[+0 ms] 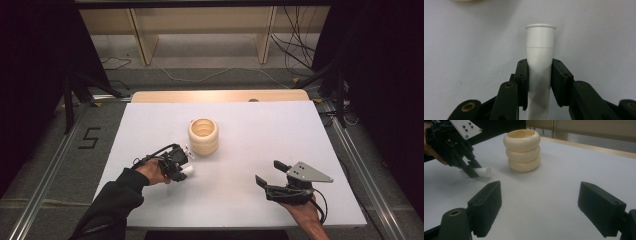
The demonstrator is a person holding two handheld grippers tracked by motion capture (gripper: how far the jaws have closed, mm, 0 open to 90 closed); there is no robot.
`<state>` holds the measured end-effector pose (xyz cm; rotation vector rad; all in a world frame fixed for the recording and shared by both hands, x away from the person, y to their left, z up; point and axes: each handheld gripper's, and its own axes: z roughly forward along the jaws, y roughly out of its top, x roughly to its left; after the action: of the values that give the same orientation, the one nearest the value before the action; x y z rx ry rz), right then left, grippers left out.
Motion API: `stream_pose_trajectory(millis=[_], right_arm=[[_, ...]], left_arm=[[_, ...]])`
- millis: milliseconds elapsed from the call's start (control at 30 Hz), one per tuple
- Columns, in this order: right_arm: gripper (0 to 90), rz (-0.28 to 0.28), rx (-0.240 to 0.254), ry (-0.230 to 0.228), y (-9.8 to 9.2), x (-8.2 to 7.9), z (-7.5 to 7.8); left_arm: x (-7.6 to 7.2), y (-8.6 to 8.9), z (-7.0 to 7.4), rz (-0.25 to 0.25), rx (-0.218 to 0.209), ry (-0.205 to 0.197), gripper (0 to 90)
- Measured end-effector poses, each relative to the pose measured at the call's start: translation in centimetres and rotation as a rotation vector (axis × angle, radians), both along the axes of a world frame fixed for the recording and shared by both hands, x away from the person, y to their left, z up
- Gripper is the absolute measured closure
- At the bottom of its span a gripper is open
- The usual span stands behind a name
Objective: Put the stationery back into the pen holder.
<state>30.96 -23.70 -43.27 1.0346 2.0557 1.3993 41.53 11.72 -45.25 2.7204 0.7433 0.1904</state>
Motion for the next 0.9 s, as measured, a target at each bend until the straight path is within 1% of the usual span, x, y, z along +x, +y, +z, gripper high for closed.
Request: stream_pose_trajectory(millis=[33,67,100,200,233,300,400,433,467,500,533,567,600,633,667,700,833,867,900], right_arm=[[19.8,0.0,0.001,0.0,0.0,0.0,0.0],[19.8,0.0,0.001,0.001,0.0,0.0,0.0],[19.8,0.001,0.0,0.001,0.0,0.0,0.0],[19.8,0.001,-0.001,0.0,0.0,0.0,0.0],[19.8,0.001,0.0,0.0,0.0,0.0,0.0],[19.8,0.0,-0.001,0.0,0.1,0.0,0.0],[19.8,0.001,-0.001,0.001,0.1,0.0,0.0],[19.8,0.001,-0.001,0.0,0.1,0.0,0.0],[19.8,0.001,-0.001,0.001,0.1,0.0,0.0],[19.8,0.001,0.0,0.001,0.1,0.0,0.0],[19.8,0.001,-0.001,0.0,0.1,0.0,0.0],[19.8,0.001,-0.001,0.0,0.1,0.0,0.0],[19.8,0.0,0.0,0.001,0.1,0.0,0.0],[19.8,0.0,-0.001,0.001,0.1,0.0,0.0],[19.8,0.001,-0.001,0.001,0.1,0.0,0.0],[19.8,0.001,-0.001,0.001,0.1,0.0,0.0],[19.8,0.001,-0.001,0.002,0.1,0.0,0.0],[19.8,0.001,-0.002,0.002,0.1,0.0,-0.1],[19.8,0.001,-0.003,0.002,0.1,0.0,-0.1]], left_arm=[[0.1,0.2,0.3,-0.012,0.004,0.01,69.0],[0.1,0.3,0.5,-0.015,-0.002,0.013,69.0],[0.1,0.3,0.6,-0.018,0.001,0.007,69.0],[0.1,0.4,0.9,-0.009,-0.017,0.004,69.0],[0.1,0.5,1.0,0.004,-0.034,0.002,69.0],[0.1,0.6,1.2,0.004,-0.043,0.001,69.0],[0.2,0.6,1.5,0.024,-0.082,-0.024,68.9],[0.2,0.7,1.6,0.037,-0.108,-0.033,68.9],[0.2,0.7,1.8,0.038,-0.122,-0.034,68.9],[0.1,0.6,1.8,0.051,-0.143,-0.047,68.9],[0.2,0.7,2.0,0.059,-0.16,-0.062,68.8],[0.2,0.8,2.2,0.061,-0.173,-0.061,68.9],[0.2,0.8,2.3,0.066,-0.187,-0.078,68.8],[0.1,0.7,2.3,0.092,-0.222,-0.089,68.8],[0.1,0.8,2.4,0.093,-0.239,-0.091,68.8],[0.1,0.9,2.4,0.093,-0.252,-0.103,68.8],[0.1,1.1,2.7,0.12,-0.325,-0.137,68.7],[0.1,1.2,2.9,0.121,-0.34,-0.137,68.7],[0.0,1.3,3.0,0.119,-0.352,-0.147,68.7]])
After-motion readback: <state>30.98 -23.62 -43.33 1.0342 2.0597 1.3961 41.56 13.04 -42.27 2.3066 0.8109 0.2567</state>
